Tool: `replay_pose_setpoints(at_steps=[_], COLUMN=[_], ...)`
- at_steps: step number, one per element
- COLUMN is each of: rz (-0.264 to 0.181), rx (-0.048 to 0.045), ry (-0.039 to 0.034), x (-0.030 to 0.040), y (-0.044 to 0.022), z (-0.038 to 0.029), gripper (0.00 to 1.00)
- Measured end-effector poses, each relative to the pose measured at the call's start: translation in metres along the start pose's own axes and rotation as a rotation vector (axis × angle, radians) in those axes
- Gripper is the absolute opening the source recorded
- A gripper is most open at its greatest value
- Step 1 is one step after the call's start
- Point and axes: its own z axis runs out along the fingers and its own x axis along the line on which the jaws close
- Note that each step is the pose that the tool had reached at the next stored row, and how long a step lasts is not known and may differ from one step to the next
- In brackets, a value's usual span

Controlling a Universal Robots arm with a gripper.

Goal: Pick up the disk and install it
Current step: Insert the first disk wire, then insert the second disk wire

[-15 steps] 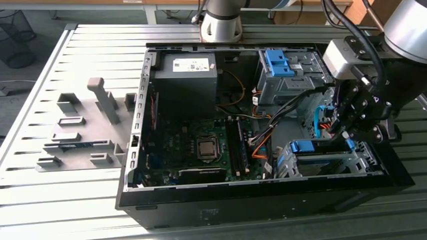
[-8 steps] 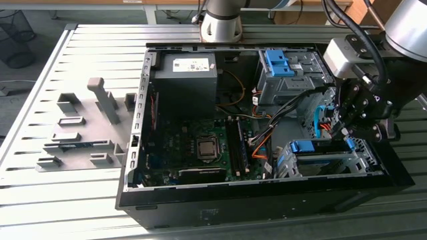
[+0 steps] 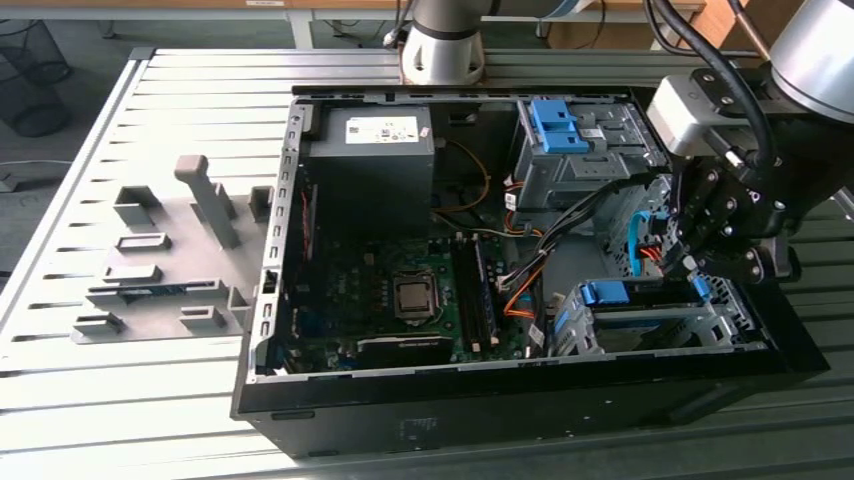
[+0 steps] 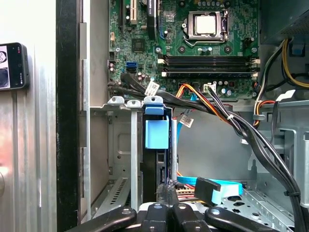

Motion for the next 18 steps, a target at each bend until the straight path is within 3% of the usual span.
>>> replay_pose_setpoints(at_steps=[9,15,18], rz=[0.0,0.0,0.0], rx=[0.0,0.0,0.0], ry=[0.0003,0.0,0.0002], x=[0.0003,0.0025,0.0025], y=[0.0008,0.0161,0.0172], z=[-0.0004,-0.0002,-0.0003], gripper=[0.11,0.11,0.11])
